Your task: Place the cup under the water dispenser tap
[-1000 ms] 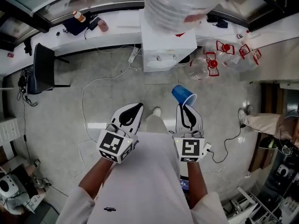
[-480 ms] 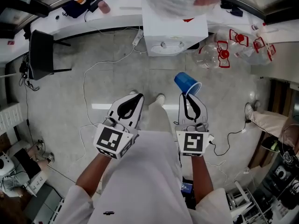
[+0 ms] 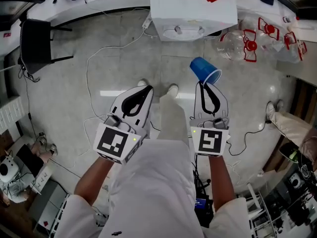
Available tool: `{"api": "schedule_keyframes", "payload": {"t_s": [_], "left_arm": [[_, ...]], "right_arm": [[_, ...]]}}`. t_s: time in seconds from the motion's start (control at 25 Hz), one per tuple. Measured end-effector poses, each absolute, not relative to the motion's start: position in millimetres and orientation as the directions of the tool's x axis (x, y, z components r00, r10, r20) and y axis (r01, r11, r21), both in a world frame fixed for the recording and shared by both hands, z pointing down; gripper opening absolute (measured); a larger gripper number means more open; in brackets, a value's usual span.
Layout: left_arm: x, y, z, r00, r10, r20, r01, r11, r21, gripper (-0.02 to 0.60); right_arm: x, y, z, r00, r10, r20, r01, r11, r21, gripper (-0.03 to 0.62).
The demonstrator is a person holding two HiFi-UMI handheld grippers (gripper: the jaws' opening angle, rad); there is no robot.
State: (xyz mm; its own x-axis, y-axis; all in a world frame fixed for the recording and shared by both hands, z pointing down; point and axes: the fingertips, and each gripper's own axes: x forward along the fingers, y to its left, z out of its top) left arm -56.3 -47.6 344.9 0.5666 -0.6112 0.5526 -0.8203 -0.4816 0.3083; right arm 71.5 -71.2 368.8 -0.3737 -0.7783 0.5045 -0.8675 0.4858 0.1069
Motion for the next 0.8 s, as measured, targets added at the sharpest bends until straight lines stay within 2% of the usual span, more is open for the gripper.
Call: {"api": "schedule_keyframes", "payload": {"t_s": [0.8], "left_arm": [[-45,-63,452,0.548,-0.573,0.609,-0.830,-0.465,0.310,0.002]], "right_arm": [[92,-108,482,-0.365,-0.770,0.523,-0.854,0.501,0.142,0.029]]}}
